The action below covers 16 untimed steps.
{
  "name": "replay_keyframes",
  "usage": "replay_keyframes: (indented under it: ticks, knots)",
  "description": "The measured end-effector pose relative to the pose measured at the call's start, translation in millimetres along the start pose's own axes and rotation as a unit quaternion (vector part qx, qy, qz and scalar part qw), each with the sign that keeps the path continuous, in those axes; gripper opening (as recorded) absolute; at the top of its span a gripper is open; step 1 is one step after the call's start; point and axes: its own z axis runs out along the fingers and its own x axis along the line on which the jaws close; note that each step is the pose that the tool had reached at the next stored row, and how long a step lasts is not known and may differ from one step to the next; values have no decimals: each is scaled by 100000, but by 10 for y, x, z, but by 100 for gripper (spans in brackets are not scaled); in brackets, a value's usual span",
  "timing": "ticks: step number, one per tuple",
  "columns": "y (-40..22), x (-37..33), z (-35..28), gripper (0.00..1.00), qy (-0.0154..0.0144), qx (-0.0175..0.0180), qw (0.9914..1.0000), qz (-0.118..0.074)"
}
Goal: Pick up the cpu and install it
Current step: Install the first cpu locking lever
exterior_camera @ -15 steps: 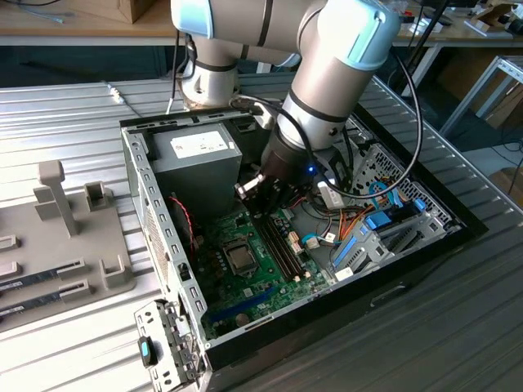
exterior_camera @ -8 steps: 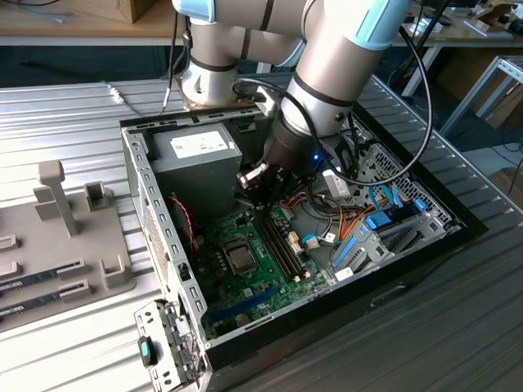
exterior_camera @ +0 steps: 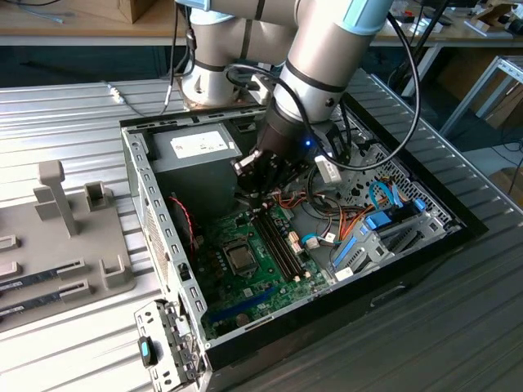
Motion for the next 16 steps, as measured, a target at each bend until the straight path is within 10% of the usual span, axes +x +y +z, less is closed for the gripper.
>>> replay_keyframes:
  ticks: [6,16]
  knots:
    - [36,-16,86,10,28,-24,100000,-14]
    - [-112,-18,144,10,111,120,100000,-24]
